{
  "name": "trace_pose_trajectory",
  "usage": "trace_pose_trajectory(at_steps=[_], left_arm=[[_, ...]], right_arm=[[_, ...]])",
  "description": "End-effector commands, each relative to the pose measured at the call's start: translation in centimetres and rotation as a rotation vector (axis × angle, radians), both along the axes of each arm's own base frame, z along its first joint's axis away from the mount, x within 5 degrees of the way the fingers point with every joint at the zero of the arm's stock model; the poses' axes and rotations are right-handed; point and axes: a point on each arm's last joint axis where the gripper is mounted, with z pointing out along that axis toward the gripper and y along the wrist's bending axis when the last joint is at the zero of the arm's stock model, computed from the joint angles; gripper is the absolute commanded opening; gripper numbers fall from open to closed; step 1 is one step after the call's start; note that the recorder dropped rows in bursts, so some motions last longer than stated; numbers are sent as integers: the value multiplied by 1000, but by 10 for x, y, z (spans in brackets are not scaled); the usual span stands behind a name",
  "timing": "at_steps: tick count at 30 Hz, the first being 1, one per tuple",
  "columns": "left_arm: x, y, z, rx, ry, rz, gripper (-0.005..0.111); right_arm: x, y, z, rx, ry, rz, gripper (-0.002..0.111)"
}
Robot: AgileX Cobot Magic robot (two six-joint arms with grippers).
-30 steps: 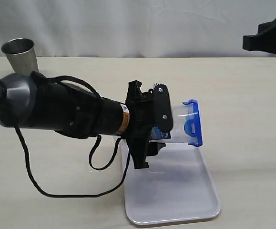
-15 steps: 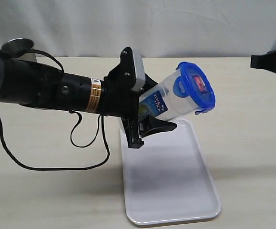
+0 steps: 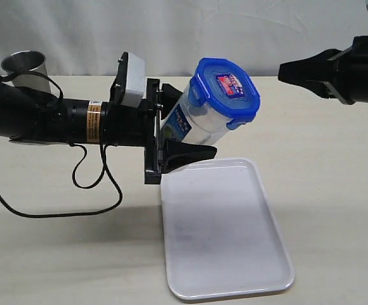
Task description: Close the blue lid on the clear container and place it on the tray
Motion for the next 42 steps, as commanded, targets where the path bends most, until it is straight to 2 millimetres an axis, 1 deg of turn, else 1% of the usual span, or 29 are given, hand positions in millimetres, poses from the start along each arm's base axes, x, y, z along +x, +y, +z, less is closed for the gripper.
trace_pose_trajectory(at_steps=[1, 3, 6, 10, 12, 14, 17, 22, 25, 27, 31, 33, 36, 42], left_arm=[[8, -2, -9, -53, 51, 53, 0], [8, -2, -11, -64, 62, 53, 0], [8, -2, -11, -71, 68, 48, 0], [7, -2, -12, -69, 67, 46, 0], [7, -2, -12, -64, 65, 39, 0], [5, -2, -13, -53, 61, 24, 0], [4, -2, -14, -41, 59, 7, 0], [6, -2, -13, -58, 68, 32, 0], [7, -2, -13, -62, 69, 37, 0], [7, -2, -13, -62, 69, 37, 0], [7, -2, -13, -63, 69, 39, 0], [7, -2, -13, -62, 71, 37, 0], [6, -2, -13, -56, 68, 29, 0], [6, -2, -15, -55, 72, 29, 0]], right_arm=[[-9, 11, 1, 82, 17, 181, 4], [-11, 13, -1, 99, 31, 217, 4], [-9, 13, -11, 109, 66, 217, 4], [-9, 30, -21, 77, 81, 259, 4], [-6, 35, -24, 37, 76, 224, 4], [1, 34, -27, -10, 68, 125, 4], [3, 34, -27, -10, 56, 106, 4], [-3, 40, -23, 47, 53, 198, 4], [-5, 42, -22, 62, 54, 224, 4], [-7, 46, -21, 63, 55, 244, 4], [-12, 66, -25, 16, 35, 294, 4], [-12, 71, -26, -11, 31, 270, 4], [-9, 71, -28, -36, 29, 225, 4], [-9, 70, -28, -42, 24, 224, 4]])
